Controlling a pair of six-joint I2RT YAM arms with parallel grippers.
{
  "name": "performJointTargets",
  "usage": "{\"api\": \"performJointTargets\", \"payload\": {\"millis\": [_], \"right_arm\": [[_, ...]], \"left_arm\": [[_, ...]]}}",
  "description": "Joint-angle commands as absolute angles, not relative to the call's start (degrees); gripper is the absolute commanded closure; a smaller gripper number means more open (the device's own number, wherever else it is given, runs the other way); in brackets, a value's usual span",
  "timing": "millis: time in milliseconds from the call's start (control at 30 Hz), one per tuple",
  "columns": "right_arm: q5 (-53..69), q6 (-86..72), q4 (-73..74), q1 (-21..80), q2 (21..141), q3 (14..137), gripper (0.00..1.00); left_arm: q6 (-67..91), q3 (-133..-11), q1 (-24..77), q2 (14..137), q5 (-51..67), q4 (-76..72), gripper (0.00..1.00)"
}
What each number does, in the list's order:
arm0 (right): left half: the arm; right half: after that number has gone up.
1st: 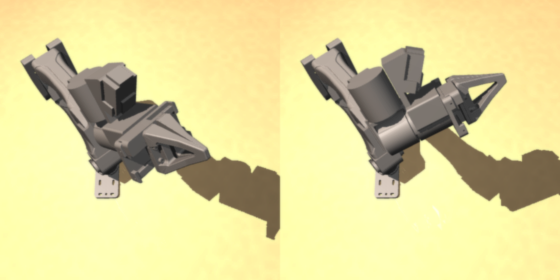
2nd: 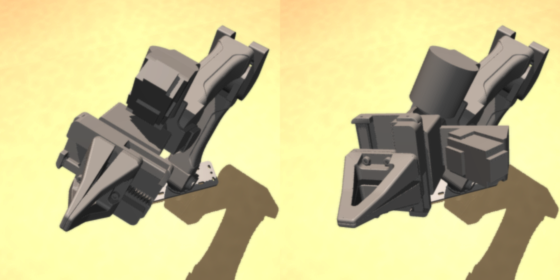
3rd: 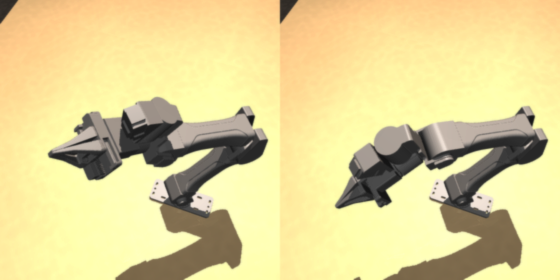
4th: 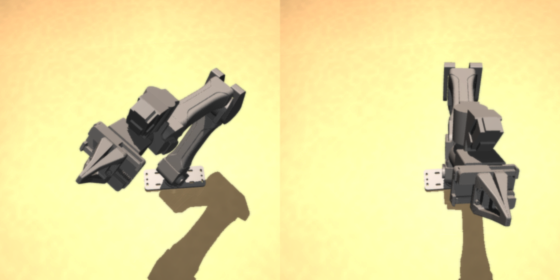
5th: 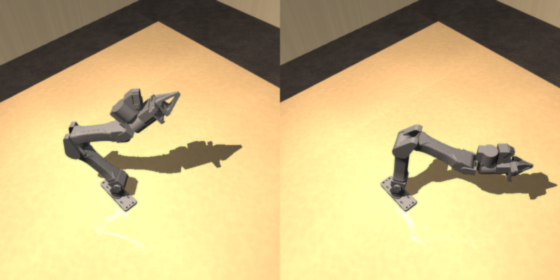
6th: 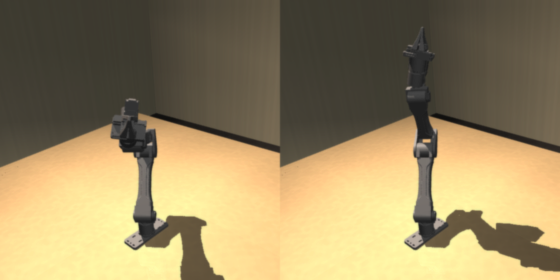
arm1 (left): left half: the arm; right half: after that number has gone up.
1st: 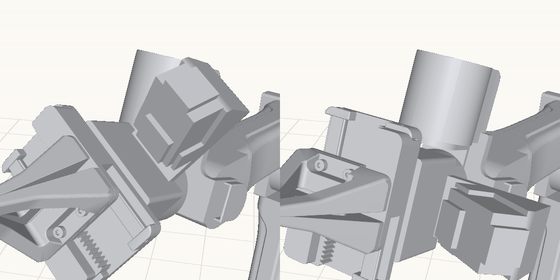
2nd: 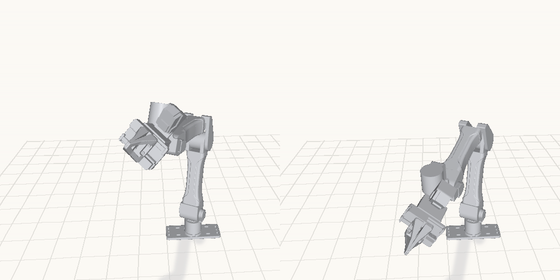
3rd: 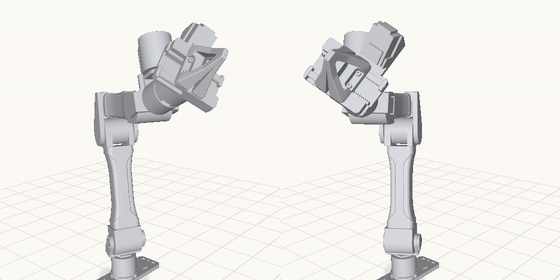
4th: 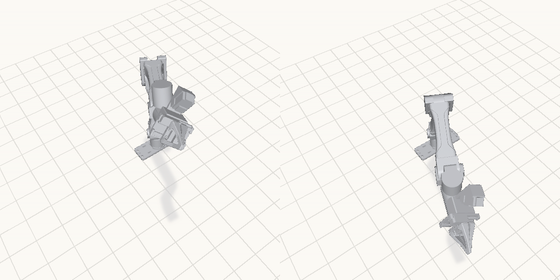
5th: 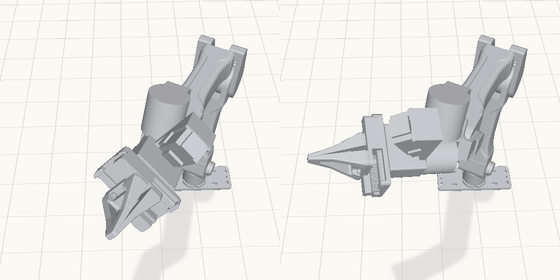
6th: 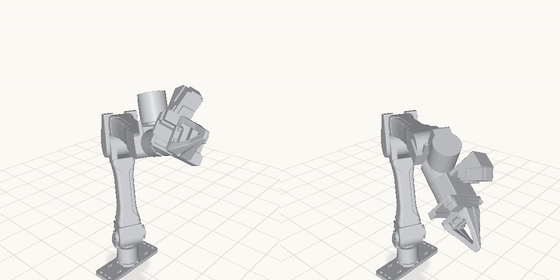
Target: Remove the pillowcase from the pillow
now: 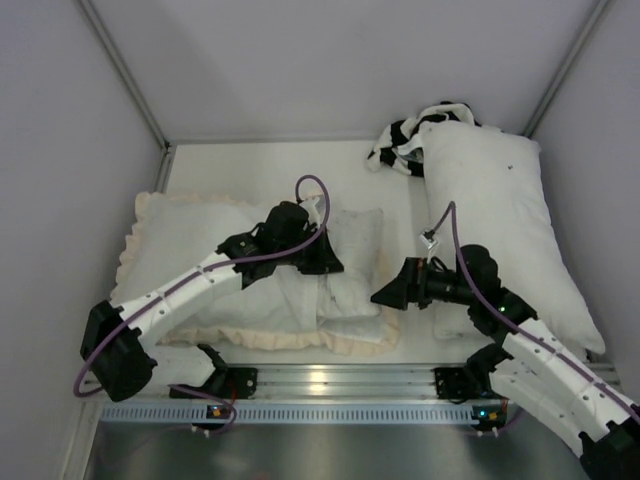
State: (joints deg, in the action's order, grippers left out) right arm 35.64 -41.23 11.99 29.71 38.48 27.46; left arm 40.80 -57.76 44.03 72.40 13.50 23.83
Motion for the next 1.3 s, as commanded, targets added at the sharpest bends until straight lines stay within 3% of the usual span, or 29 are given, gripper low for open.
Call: {"api": "performJointTargets", "payload": {"millis": [0, 300, 500, 567, 600, 633, 667, 700, 733, 800, 867, 1267], "right_arm": [[37.0, -43.6, 5.5, 32.4, 42.0, 26.6, 0.01], [32.5, -45.8, -7.0, 38.5, 53.2, 28.8, 0.05], [27.3, -45.6, -12.0, 40.3, 60.5, 27.9, 0.17], [27.0, -46.0, -14.9, 40.3, 62.2, 27.3, 0.29], [27.1, -46.5, -15.9, 40.3, 62.9, 27.1, 0.37], [27.3, -46.8, -17.3, 40.4, 64.0, 27.1, 0.62], [27.5, -47.3, -17.9, 40.4, 64.7, 27.0, 0.75], [27.6, -47.5, -18.3, 40.3, 64.9, 27.0, 0.96], [27.7, -47.6, -18.4, 40.3, 65.0, 27.0, 1.00], [27.8, -47.5, -18.4, 40.3, 64.8, 26.8, 1.00], [27.9, -47.7, -17.9, 40.4, 64.3, 26.5, 1.00], [26.9, -48.9, -12.7, 42.4, 55.0, 25.0, 1.00]], "left_arm": [[40.8, -61.9, 45.1, 74.4, 16.1, 16.4, 1.00], [40.9, -61.4, 45.4, 74.2, 17.1, 16.5, 1.00], [41.7, -57.6, 45.5, 69.5, 17.9, 16.6, 1.00], [41.9, -55.8, 45.5, 66.5, 17.8, 17.7, 0.94], [41.8, -55.5, 45.5, 65.4, 17.3, 18.4, 0.80], [41.8, -55.3, 45.5, 63.5, 16.7, 21.0, 0.69], [41.7, -55.1, 45.5, 62.4, 15.7, 22.6, 0.49], [41.7, -55.1, 45.5, 60.2, 13.6, 24.2, 0.40], [41.5, -55.1, 45.5, 59.1, 12.5, 25.7, 0.33], [40.7, -55.5, 45.5, 56.7, 10.4, 30.3, 0.20], [40.3, -56.0, 45.5, 53.9, 7.1, 34.0, 0.18], [41.6, -56.1, 45.5, 56.6, -3.1, 41.9, 0.18]]}}
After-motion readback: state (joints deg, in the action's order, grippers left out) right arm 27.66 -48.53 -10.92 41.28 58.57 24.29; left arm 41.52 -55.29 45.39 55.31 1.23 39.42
